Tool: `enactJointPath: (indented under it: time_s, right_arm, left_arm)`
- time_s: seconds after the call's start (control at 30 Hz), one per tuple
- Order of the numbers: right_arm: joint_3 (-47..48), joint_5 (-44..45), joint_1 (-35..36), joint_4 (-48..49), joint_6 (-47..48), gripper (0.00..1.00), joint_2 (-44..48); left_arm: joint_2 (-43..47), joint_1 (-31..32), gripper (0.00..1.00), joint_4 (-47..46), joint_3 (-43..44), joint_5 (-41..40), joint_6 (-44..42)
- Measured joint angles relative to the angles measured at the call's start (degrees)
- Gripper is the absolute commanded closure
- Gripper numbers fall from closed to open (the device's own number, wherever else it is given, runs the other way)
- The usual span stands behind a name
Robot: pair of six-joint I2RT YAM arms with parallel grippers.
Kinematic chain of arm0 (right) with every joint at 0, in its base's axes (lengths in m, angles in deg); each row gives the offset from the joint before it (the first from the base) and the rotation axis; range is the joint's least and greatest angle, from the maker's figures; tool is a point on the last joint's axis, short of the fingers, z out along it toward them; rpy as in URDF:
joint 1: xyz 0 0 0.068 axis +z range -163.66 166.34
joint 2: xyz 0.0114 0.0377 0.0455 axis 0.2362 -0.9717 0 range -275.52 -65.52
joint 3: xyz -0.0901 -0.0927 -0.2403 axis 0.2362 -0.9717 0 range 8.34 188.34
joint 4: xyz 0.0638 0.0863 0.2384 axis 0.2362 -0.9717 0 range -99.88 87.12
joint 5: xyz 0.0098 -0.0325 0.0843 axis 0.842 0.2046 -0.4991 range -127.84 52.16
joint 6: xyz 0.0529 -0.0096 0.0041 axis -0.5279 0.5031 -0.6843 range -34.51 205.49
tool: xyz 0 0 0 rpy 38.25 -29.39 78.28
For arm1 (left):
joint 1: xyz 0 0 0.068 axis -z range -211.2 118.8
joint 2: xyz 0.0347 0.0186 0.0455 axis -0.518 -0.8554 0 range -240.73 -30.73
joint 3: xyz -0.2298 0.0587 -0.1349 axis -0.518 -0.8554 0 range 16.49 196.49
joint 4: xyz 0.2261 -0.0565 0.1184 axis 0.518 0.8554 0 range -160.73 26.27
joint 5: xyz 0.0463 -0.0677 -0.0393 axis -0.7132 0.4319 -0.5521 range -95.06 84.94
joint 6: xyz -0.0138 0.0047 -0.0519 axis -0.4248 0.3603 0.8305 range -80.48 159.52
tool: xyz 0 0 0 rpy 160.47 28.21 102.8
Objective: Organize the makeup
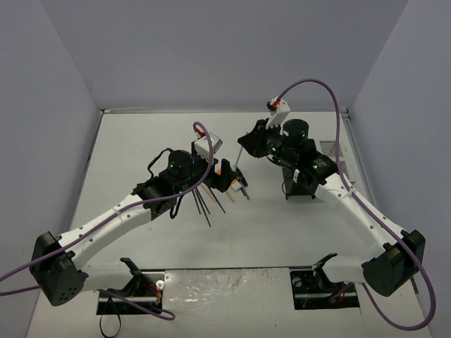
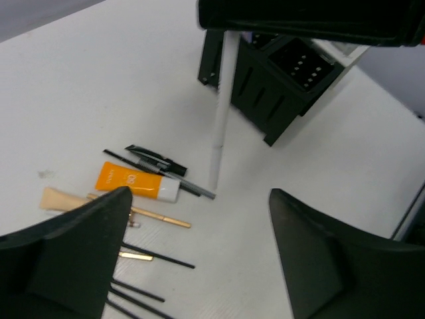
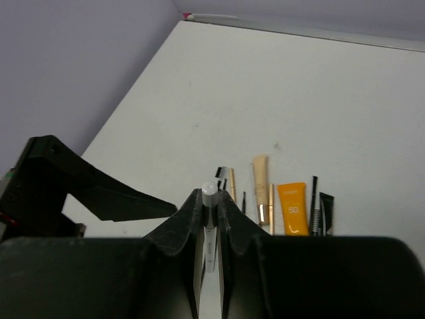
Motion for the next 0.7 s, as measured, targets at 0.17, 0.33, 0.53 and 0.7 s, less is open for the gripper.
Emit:
enactJointPath:
  time_s: [0.17,0.33,0.53,0.7]
  right_arm:
    - [0.0,11.0,-4.9,-3.3,4.5,1.00,2.4]
    - [0.0,23.8,-17.1,-3.4,8.1,1.00,5.2]
    - [-0.2,33.1,-25.8,0.7,9.8,1.00,3.7]
    - [-0.3,36.3,-29.0,4.7,11.1,1.00,-1.5]
  left_arm:
    - [-0.7,-1.2,0.03,10.3,7.2,-6.5,0.9]
    - [-1.0,-10.6,0.03,22.5,15.1,-10.5,3.4]
    - [0.3,-27.3,0.03,31.1,13.5,-11.7,5.0]
    - [2.9,-31.1,0.03,34.0,7.7,-7.5,6.0]
